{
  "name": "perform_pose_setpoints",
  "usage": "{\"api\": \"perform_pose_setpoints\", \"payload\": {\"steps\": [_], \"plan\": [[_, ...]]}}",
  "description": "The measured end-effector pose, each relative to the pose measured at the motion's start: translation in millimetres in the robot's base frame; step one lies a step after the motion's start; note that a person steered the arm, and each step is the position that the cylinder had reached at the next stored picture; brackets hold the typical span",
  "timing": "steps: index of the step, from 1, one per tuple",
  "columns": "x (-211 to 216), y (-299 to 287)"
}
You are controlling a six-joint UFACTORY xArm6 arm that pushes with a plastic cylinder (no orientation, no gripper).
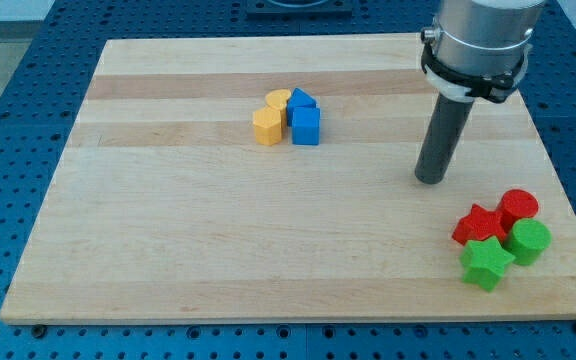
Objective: Move yellow blocks to the top center of the board
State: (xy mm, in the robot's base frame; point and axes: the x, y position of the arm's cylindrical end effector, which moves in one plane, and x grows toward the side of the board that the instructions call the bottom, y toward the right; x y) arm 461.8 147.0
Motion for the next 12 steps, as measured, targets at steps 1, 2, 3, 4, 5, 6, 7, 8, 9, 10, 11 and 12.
{"api": "perform_pose_setpoints", "payload": {"steps": [1, 2, 3, 4, 5, 6, 7, 8, 9, 10, 11, 12], "plan": [[-3.2, -16.1], [-3.2, -71.3], [3.4, -142.7], [2.8, -198.4], [-19.7, -199.4], [-49.1, -188.3], [-88.4, -180.1], [-103.4, -180.1], [-100.2, -180.8], [-82.8, -209.1], [-71.2, -258.4], [-77.3, -288.3]]}}
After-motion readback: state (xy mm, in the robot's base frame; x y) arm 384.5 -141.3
